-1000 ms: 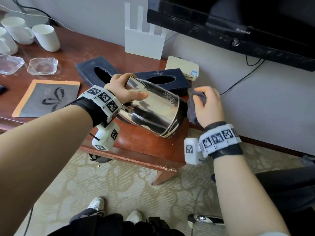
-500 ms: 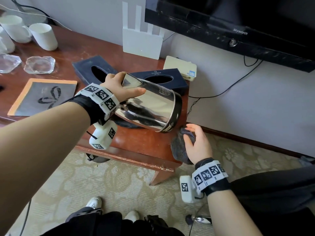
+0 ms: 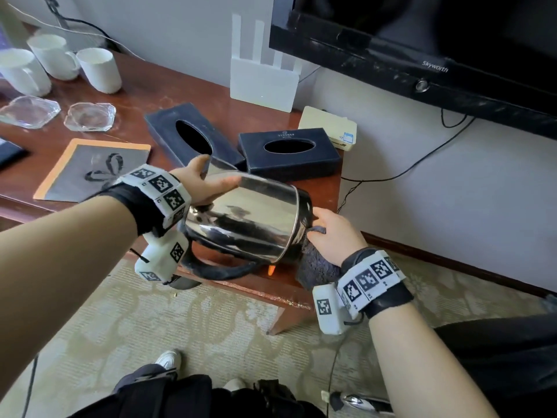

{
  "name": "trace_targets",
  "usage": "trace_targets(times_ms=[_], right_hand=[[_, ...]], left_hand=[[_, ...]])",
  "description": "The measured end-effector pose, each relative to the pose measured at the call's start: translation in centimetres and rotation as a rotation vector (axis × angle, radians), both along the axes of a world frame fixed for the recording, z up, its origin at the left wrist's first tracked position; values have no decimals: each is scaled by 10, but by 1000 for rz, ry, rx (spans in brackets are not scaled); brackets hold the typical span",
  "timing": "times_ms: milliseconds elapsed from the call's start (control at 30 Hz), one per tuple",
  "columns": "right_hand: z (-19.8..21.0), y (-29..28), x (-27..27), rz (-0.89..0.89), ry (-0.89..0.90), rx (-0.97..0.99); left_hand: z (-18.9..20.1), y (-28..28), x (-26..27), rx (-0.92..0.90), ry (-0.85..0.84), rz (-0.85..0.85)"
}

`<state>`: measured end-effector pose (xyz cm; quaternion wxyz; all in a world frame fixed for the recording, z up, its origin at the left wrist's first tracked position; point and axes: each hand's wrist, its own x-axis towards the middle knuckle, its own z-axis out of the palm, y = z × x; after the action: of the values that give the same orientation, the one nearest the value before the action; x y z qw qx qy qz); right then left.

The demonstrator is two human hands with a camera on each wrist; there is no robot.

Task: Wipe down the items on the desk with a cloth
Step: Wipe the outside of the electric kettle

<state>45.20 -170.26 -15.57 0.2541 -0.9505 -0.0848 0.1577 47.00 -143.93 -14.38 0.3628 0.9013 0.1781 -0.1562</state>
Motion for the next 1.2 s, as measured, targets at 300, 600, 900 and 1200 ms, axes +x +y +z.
trace_targets(times_ms=[300, 600, 900, 1200], right_hand=[[-8, 26, 14, 7, 56, 74], [32, 28, 43, -235, -392, 252], [3, 63, 8, 98, -500, -84], [-45, 46, -42, 210, -791, -65]], left_hand=[[-25, -11, -17, 312, -77, -150], [-29, -12, -17, 522, -215, -538], [-21, -8, -5, 493, -189, -559], [-17, -12, 3, 461, -136, -535]])
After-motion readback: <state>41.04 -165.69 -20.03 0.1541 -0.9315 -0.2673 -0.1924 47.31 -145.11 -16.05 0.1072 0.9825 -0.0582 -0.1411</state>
